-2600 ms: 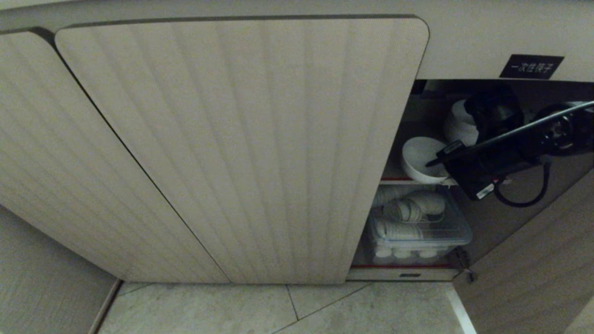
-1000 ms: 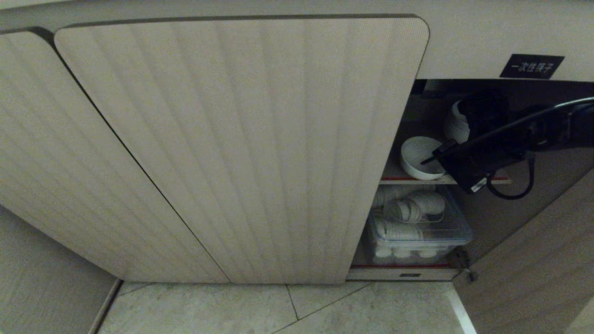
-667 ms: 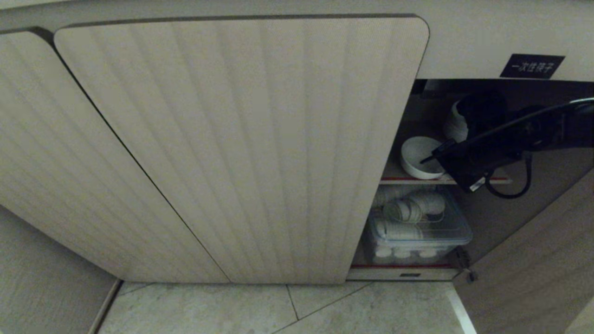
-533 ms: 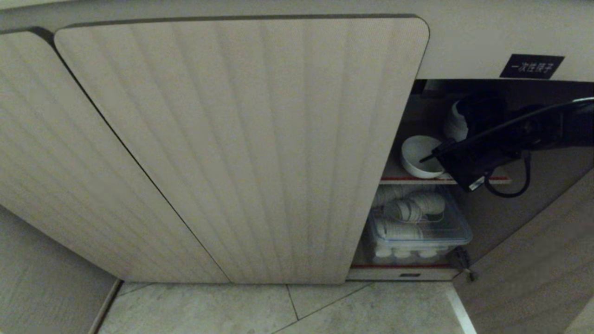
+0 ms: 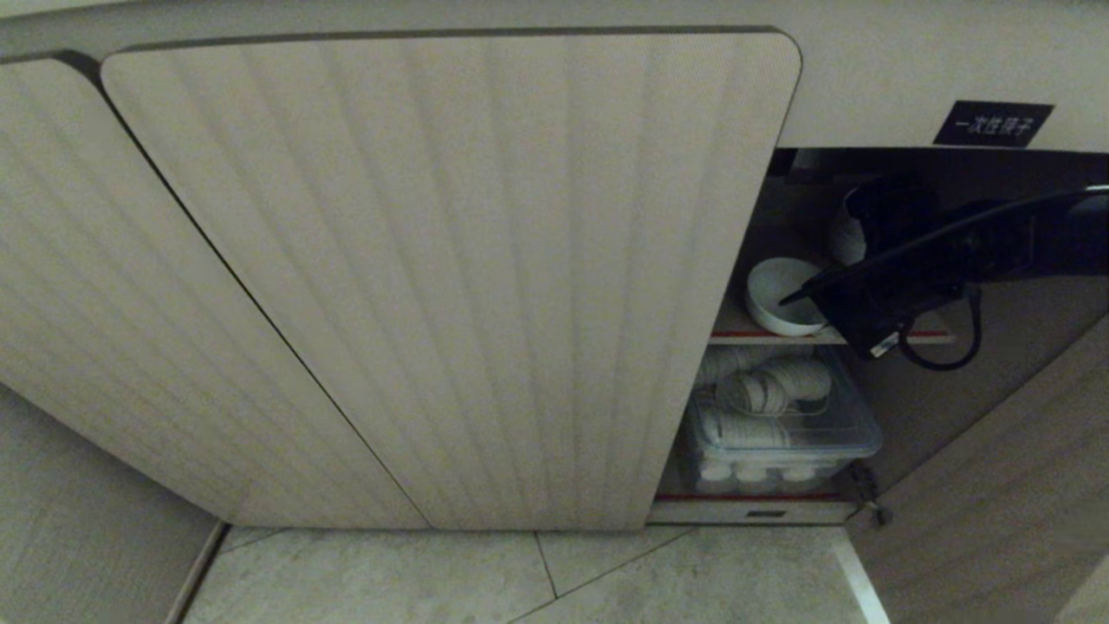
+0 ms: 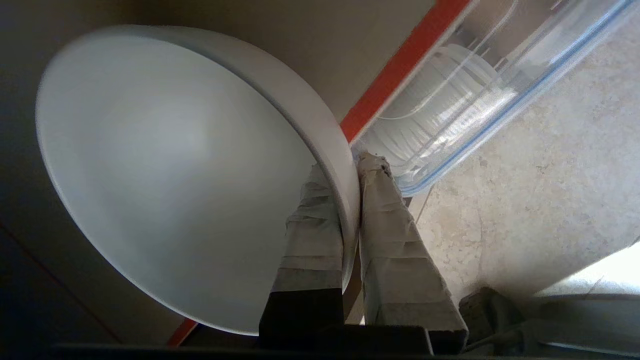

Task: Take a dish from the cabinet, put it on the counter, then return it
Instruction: Put it back into the cabinet

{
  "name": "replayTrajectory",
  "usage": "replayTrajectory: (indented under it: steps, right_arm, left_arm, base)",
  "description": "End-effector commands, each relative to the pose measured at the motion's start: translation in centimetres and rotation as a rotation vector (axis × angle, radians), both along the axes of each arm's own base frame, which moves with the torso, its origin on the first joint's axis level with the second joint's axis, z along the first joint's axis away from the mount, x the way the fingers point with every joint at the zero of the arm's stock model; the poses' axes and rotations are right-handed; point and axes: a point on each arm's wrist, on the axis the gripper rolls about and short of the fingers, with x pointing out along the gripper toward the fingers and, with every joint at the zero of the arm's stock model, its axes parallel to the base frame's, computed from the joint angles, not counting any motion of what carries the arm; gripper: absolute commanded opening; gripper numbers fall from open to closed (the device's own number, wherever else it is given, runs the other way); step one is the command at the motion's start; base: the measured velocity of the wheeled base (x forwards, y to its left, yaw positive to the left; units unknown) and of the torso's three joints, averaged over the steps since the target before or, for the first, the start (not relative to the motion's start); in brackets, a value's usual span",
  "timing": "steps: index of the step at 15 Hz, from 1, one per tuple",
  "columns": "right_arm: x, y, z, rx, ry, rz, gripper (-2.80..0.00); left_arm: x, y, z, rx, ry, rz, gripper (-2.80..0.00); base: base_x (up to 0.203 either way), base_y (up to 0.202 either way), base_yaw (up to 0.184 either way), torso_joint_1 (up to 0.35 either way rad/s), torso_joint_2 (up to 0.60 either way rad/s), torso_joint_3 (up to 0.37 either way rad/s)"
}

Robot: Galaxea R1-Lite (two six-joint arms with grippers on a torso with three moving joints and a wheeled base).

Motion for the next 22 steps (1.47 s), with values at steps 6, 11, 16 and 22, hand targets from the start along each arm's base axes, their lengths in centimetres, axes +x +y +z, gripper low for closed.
replayTrajectory:
  steps: [6, 11, 16, 22]
  right_arm:
    - [0.68, -0.14, -0.21, 0.005, -0.003, -0.01, -2.8]
    - [0.83, -0.18, -0.47, 0.005, 0.003, -0.01, -2.8]
    - [0.91, -0.24, -0.43, 0.006, -0.004, -0.012, -2.8]
    - [1.2, -0.2, -0.31, 0.008, -0.008, -0.012, -2.8]
  left_arm:
    - [0.0, 0.0, 0.0, 0.0, 0.0, -0.001, -2.8]
    - [0.0, 0.0, 0.0, 0.0, 0.0, 0.0, -2.8]
    - [0.0, 0.0, 0.0, 0.0, 0.0, -0.001, -2.8]
    - [0.0, 0.0, 0.0, 0.0, 0.0, 0.0, -2.8]
  base:
    - [0.0, 0.0, 0.0, 0.0, 0.0, 0.0]
    - [0.0, 0.0, 0.0, 0.0, 0.0, 0.0]
    - [0.0, 0.0, 0.0, 0.0, 0.0, 0.0]
    - [0.0, 0.0, 0.0, 0.0, 0.0, 0.0]
